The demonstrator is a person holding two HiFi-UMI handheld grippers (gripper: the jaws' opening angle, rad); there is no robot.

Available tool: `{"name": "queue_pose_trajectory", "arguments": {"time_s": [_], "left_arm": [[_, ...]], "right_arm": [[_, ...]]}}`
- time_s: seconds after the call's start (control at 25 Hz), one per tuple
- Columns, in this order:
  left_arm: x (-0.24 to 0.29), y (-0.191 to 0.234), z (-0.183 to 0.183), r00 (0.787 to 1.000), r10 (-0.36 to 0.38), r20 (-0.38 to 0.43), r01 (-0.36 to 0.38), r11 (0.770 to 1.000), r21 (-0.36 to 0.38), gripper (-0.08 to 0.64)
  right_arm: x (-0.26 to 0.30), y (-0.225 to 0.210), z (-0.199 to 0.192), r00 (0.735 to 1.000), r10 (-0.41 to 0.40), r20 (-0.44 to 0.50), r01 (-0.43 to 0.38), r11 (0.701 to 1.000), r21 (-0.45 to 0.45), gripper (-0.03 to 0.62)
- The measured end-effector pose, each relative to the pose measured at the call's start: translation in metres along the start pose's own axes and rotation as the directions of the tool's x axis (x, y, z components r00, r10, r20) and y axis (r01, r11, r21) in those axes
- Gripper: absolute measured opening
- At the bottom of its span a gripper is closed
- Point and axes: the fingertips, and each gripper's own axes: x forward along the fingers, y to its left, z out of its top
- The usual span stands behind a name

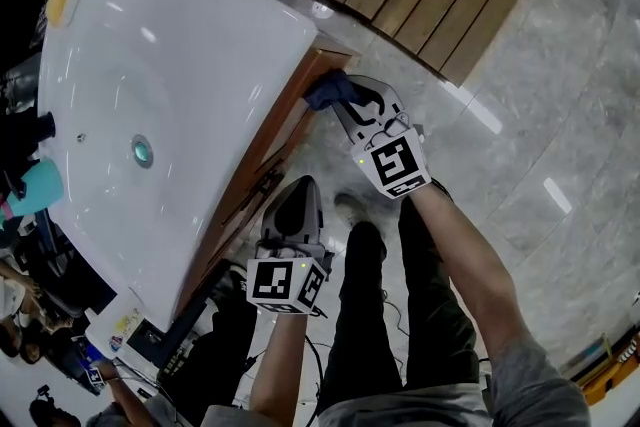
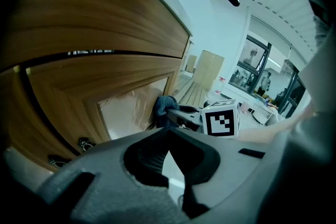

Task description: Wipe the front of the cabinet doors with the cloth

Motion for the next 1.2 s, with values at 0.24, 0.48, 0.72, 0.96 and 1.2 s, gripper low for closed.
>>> {"name": "queue_pose_trajectory", "arguments": {"time_s": [0.24, 0.48, 0.72, 0.96, 1.2], "left_arm": [[0.004, -0.005, 0.006, 1.0, 0.002, 0.009, -0.002, 1.0, -0.004, 0.006], [0.004, -0.008, 0.004, 1.0, 0.004, 0.007, -0.004, 1.0, -0.01, 0.006], [0.005, -0.014, 0.002, 1.0, 0.0, 0.008, 0.0, 1.0, -0.015, 0.006], [0.007, -0.019, 0.005, 1.0, -0.008, 0.02, 0.008, 1.0, -0.005, 0.006], [-0.001, -0.021, 0.003, 0.999, -0.017, 0.032, 0.017, 1.0, 0.006, 0.006]], "right_arm": [[-0.003, -0.004, 0.0, 1.0, 0.009, -0.006, -0.009, 1.0, -0.007, 0.083], [-0.006, -0.043, 0.004, 0.997, -0.083, -0.004, 0.083, 0.994, 0.064, 0.083], [-0.005, -0.055, 0.01, 0.997, -0.077, -0.017, 0.077, 0.997, 0.028, 0.083], [-0.012, -0.052, 0.012, 0.997, -0.074, -0.004, 0.074, 0.997, 0.031, 0.083], [-0.035, -0.042, 0.017, 0.997, -0.072, 0.03, 0.071, 0.997, 0.026, 0.083]]}}
